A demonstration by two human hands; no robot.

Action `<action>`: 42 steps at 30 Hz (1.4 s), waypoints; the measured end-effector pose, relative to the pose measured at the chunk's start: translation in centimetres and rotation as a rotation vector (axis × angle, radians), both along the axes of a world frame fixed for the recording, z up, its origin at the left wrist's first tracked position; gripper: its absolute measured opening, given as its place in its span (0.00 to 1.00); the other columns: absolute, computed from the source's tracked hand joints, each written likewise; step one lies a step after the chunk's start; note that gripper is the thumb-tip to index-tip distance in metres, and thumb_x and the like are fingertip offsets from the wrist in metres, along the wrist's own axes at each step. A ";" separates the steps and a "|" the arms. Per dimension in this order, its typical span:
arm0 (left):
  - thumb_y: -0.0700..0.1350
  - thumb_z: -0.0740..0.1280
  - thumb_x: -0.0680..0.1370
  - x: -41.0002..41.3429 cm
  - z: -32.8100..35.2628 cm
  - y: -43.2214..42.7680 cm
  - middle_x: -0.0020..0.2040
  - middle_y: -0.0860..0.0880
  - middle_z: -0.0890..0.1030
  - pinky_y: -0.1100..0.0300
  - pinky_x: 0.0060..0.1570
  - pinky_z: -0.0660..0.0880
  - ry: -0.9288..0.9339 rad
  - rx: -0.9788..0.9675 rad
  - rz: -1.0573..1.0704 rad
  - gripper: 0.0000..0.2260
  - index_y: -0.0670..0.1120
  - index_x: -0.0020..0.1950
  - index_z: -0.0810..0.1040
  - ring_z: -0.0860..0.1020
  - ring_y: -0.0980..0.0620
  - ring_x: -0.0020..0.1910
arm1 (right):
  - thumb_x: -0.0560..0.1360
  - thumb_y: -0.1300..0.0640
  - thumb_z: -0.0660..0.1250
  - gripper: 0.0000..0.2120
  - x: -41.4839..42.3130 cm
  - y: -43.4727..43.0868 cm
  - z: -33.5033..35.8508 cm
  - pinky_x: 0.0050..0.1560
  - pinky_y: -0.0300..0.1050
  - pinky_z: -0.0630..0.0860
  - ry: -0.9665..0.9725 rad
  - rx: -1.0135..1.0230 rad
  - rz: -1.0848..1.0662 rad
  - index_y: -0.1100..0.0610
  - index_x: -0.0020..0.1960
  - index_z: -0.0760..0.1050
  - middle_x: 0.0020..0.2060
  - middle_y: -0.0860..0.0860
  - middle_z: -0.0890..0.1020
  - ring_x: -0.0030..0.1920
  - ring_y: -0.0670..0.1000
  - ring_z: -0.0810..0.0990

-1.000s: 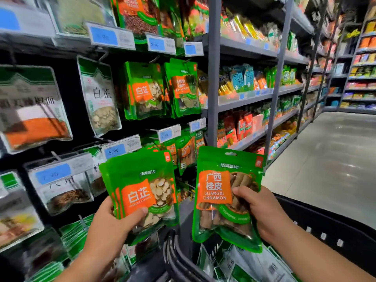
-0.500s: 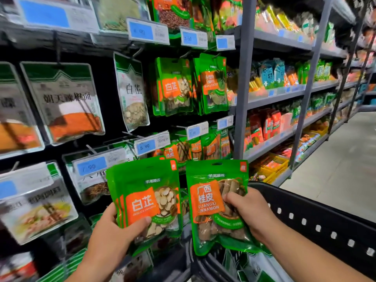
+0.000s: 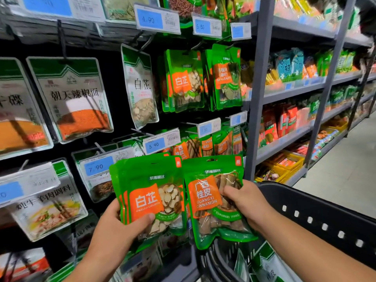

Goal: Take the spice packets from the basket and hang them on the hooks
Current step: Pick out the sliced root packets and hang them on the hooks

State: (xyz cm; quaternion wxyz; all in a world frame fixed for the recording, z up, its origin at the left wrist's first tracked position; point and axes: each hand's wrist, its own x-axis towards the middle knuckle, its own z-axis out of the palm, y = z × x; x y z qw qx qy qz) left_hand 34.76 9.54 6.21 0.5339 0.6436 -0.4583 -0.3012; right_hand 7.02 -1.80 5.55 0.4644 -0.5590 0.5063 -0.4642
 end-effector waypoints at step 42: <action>0.38 0.83 0.66 -5.2 3.3 -5.6 0.42 0.58 0.87 0.68 0.35 0.77 -0.015 -0.031 -0.061 0.23 0.55 0.54 0.79 0.85 0.58 0.38 | 0.66 0.55 0.72 0.04 0.5 -15.2 2.5 0.45 0.48 0.73 -0.018 -0.003 0.143 0.54 0.34 0.80 0.30 0.48 0.81 0.36 0.52 0.78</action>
